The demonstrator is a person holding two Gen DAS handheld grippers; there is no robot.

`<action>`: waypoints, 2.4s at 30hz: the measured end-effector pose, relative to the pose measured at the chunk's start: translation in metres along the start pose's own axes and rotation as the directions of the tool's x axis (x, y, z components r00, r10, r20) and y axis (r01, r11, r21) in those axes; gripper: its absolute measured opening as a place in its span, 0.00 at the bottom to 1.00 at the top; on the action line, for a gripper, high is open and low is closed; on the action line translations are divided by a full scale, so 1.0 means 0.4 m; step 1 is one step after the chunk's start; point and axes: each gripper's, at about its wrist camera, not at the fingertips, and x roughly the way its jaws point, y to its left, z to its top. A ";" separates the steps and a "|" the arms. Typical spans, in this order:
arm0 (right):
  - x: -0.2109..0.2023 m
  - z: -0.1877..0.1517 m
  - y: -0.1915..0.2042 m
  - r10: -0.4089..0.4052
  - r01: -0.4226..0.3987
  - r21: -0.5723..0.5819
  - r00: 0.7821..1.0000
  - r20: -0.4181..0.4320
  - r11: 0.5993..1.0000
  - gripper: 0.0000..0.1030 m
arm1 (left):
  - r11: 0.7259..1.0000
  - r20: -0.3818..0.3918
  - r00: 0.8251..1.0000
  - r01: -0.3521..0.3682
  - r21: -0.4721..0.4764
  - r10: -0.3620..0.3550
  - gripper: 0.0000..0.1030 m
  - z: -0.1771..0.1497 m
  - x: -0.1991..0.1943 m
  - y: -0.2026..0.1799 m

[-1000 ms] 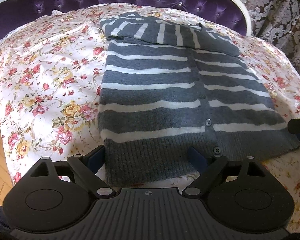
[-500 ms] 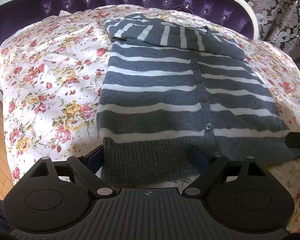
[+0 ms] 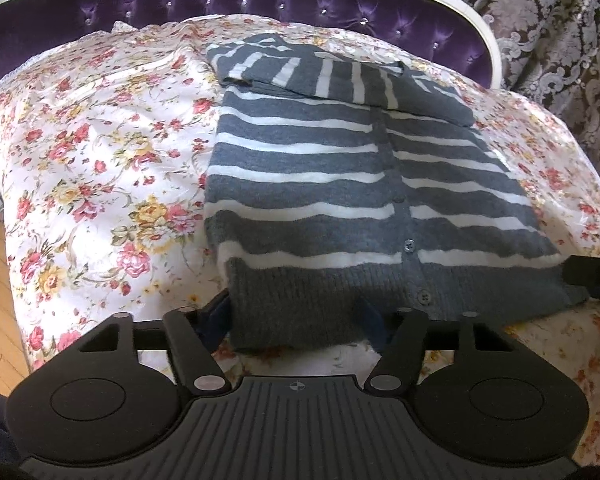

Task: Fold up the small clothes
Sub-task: 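Grasp the ribbed hem end of the cardigan with both grippers, then lift the held hem end and fold it toward the collar with both grippers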

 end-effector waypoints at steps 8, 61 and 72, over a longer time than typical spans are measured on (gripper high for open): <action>-0.016 0.002 -0.029 -0.026 0.026 0.059 1.000 -0.007 0.998 0.42 | 0.997 0.009 1.000 -0.013 -0.079 0.014 0.57 0.009 -0.010 0.040; -0.063 0.371 -0.016 0.094 -0.113 0.030 0.927 0.364 0.993 0.11 | 0.971 0.345 0.934 0.159 -0.178 -0.090 0.05 0.403 -0.047 0.135; 0.147 0.549 -0.114 0.029 -0.071 0.115 0.942 0.335 0.991 0.11 | 0.965 0.261 0.964 0.121 -0.233 -0.058 0.05 0.572 0.175 0.171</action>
